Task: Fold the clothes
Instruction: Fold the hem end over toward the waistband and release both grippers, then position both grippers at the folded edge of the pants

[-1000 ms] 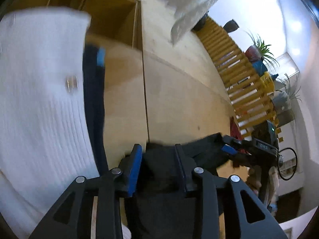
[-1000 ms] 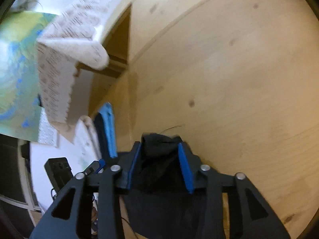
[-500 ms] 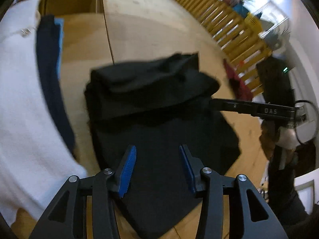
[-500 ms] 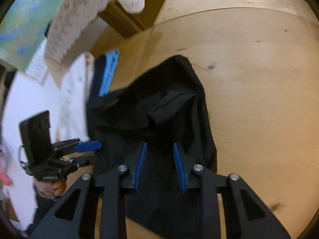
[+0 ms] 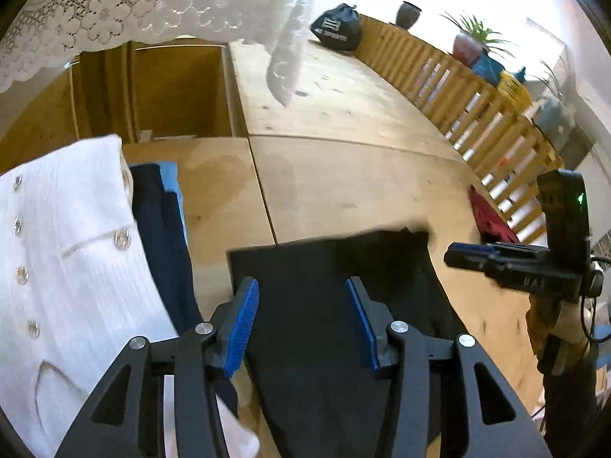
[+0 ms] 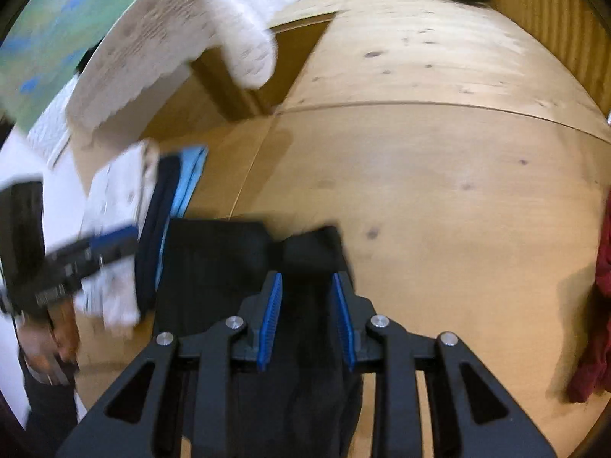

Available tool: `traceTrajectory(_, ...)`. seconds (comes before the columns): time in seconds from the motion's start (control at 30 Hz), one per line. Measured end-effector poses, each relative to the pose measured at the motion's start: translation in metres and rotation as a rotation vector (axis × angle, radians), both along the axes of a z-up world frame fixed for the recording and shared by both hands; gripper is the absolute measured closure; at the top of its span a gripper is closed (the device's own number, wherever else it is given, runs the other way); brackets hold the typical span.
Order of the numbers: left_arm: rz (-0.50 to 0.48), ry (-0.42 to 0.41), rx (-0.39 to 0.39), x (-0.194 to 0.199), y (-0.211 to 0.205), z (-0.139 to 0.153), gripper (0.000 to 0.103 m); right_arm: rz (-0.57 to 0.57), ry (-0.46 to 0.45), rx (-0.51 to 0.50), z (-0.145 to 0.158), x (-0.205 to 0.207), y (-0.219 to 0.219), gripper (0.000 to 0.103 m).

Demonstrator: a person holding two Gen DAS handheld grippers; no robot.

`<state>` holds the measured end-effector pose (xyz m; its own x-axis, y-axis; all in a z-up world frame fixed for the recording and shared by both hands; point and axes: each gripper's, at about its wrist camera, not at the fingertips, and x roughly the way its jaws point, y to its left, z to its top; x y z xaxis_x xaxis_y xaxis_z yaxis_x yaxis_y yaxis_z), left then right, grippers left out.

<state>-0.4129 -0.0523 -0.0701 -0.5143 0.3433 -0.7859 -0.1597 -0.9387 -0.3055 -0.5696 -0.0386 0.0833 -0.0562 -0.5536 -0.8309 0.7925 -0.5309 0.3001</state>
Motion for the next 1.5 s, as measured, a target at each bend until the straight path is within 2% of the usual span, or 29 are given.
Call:
traceTrajectory(0.13,-0.09,-0.094,0.01,0.031,0.021,-0.024,0.058,0.102,0.037,0.057,-0.013,0.043,0.01,0.075)
traceTrajectory(0.27,-0.192,-0.18,-0.04,0.067,0.049,-0.058,0.058,0.153,0.068,0.128,-0.031,0.076,0.018,0.075)
traceTrajectory(0.37,-0.243,-0.126,-0.15,0.089,0.065,-0.065,0.056,0.162,0.097,0.21,-0.049,0.09,0.025,0.075)
traceTrajectory(0.4,-0.25,-0.127,-0.165,0.092,0.067,-0.065,0.056,0.162,0.104,0.228,-0.054,0.092,0.028,0.075)
traceTrajectory(0.5,-0.25,-0.129,-0.155,0.096,0.068,-0.064,0.056,0.153,0.14,0.237,-0.056,0.099,0.036,0.075)
traceTrajectory(0.57,-0.247,-0.137,-0.16,0.098,0.068,-0.062,0.056,0.157,0.106,0.254,-0.054,0.1,0.041,0.075)
traceTrajectory(0.6,-0.232,-0.147,-0.155,0.098,0.067,-0.061,0.056,0.146,0.052,0.243,-0.051,0.097,0.048,0.075)
traceTrajectory(0.67,-0.204,-0.152,-0.121,0.1,0.064,-0.055,0.056,0.08,-0.069,0.141,-0.038,0.087,0.074,0.075)
traceTrajectory(0.7,-0.207,-0.139,-0.101,0.103,0.064,-0.05,0.056,0.063,-0.084,0.109,-0.033,0.085,0.085,0.075)
traceTrajectory(0.77,-0.233,-0.12,-0.097,0.111,0.071,-0.045,0.056,0.04,-0.071,0.087,-0.029,0.086,0.108,0.075)
traceTrajectory(0.83,-0.27,-0.117,-0.126,0.122,0.077,-0.046,0.056,0.027,-0.075,0.091,-0.034,0.089,0.119,0.075)
traceTrajectory(0.93,-0.29,-0.159,-0.139,0.129,0.079,-0.057,0.056,0.047,-0.047,0.07,-0.035,0.105,0.122,0.076)
traceTrajectory(1.0,-0.286,-0.164,-0.138,0.13,0.081,-0.064,0.055,0.088,0.006,0.067,-0.03,0.116,0.112,0.076)
traceTrajectory(1.07,-0.28,-0.159,-0.143,0.13,0.08,-0.064,0.055,0.113,0.013,0.091,-0.032,0.118,0.096,0.076)
traceTrajectory(1.17,-0.283,-0.15,-0.152,0.132,0.082,-0.064,0.055,0.109,0.018,0.21,-0.052,0.12,0.089,0.076)
traceTrajectory(1.2,-0.286,-0.15,-0.161,0.132,0.084,-0.064,0.055,0.106,0.015,0.22,-0.054,0.121,0.092,0.076)
traceTrajectory(1.27,-0.264,-0.171,-0.151,0.13,0.085,-0.063,0.055,0.097,-0.012,0.231,-0.053,0.121,0.098,0.076)
traceTrajectory(1.37,-0.199,-0.2,-0.061,0.128,0.065,-0.054,0.053,0.033,-0.098,0.172,-0.043,0.108,0.108,0.074)
traceTrajectory(1.43,-0.134,-0.236,-0.006,0.124,0.048,-0.052,0.047,-0.049,-0.141,0.145,-0.038,0.089,0.111,0.055)
traceTrajectory(1.5,-0.064,-0.279,0.019,0.12,0.033,-0.054,0.047,-0.081,-0.169,0.139,-0.039,0.076,0.108,0.053)
